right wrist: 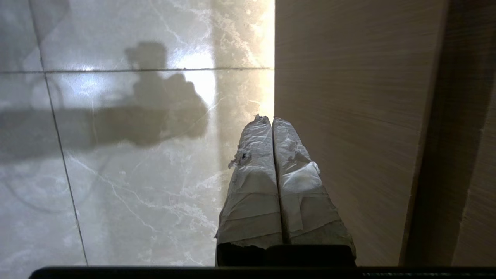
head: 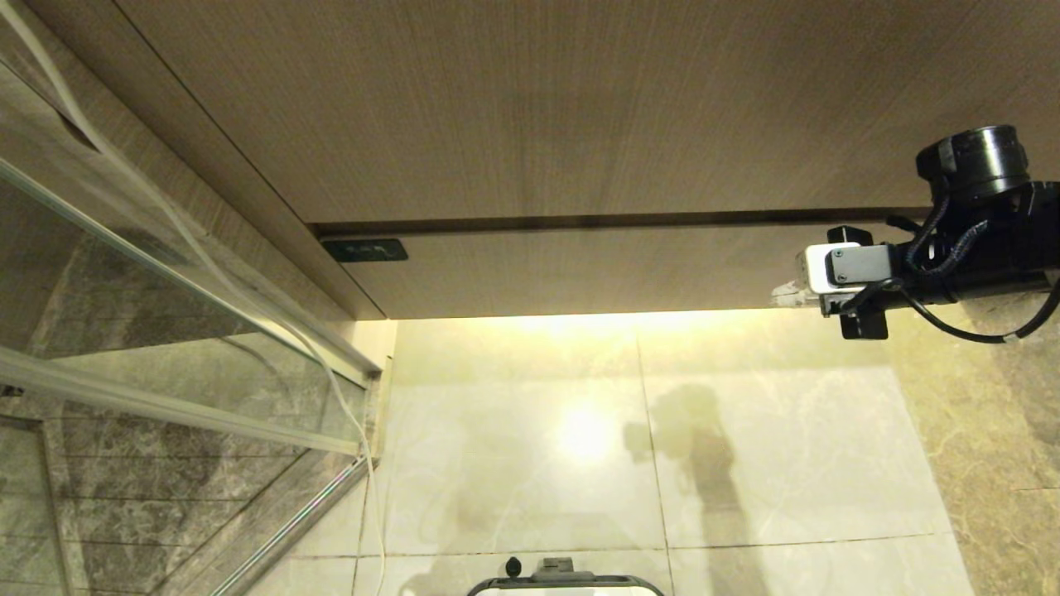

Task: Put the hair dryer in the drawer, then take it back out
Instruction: Pull open the drawer

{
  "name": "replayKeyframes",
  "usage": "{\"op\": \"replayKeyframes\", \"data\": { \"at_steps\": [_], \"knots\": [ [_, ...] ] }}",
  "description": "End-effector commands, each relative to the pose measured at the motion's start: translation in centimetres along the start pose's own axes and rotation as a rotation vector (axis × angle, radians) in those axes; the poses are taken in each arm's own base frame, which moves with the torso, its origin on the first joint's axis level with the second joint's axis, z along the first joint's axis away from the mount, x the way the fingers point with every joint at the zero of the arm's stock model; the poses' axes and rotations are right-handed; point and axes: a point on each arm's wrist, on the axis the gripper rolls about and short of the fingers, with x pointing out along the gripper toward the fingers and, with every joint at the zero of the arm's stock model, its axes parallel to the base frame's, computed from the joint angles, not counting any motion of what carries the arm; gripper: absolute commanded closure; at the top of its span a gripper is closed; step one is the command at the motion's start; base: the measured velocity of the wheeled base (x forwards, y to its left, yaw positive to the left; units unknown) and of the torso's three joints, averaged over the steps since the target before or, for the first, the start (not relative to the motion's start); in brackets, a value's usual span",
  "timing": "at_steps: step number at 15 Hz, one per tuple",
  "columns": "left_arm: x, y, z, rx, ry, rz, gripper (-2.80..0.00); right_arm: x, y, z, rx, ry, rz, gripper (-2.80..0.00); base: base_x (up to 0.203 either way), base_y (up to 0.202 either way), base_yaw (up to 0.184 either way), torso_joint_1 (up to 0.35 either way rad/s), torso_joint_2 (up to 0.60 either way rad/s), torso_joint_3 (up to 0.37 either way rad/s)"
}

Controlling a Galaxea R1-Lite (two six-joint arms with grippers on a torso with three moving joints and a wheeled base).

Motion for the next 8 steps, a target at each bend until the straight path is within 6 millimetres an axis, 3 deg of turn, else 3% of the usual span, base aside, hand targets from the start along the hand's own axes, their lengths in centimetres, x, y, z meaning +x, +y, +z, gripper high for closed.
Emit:
{"op": "replayKeyframes", "data": {
  "at_steps": [1, 2, 3, 8],
  "knots": [
    [0.0, 0.0, 0.0, 0.001, 0.001, 0.001, 0.00, -0.5, -0.1, 0.9, 0.011, -0.024, -0.028, 0.00, 0.000, 0.000, 0.000, 0.000, 0.00, 0.000],
    [0.0, 0.0, 0.0, 0.002, 0.001, -0.001, 0.00, -0.4, -0.2, 0.9, 0.002, -0.026, -0.041, 0.00, 0.000, 0.000, 0.000, 0.000, 0.00, 0.000],
    [0.0, 0.0, 0.0, 0.000, 0.000, -0.001, 0.00, -0.1, -0.4, 0.8, -0.018, -0.022, -0.071, -2.80, 0.000, 0.000, 0.000, 0.000, 0.00, 0.000],
    [0.0, 0.0, 0.0, 0.000, 0.001, 0.000, 0.00, 0.7, -0.7, 1.6, 0.002, 0.055, -0.132, -2.80, 0.000, 0.000, 0.000, 0.000, 0.00, 0.000]
  ]
}}
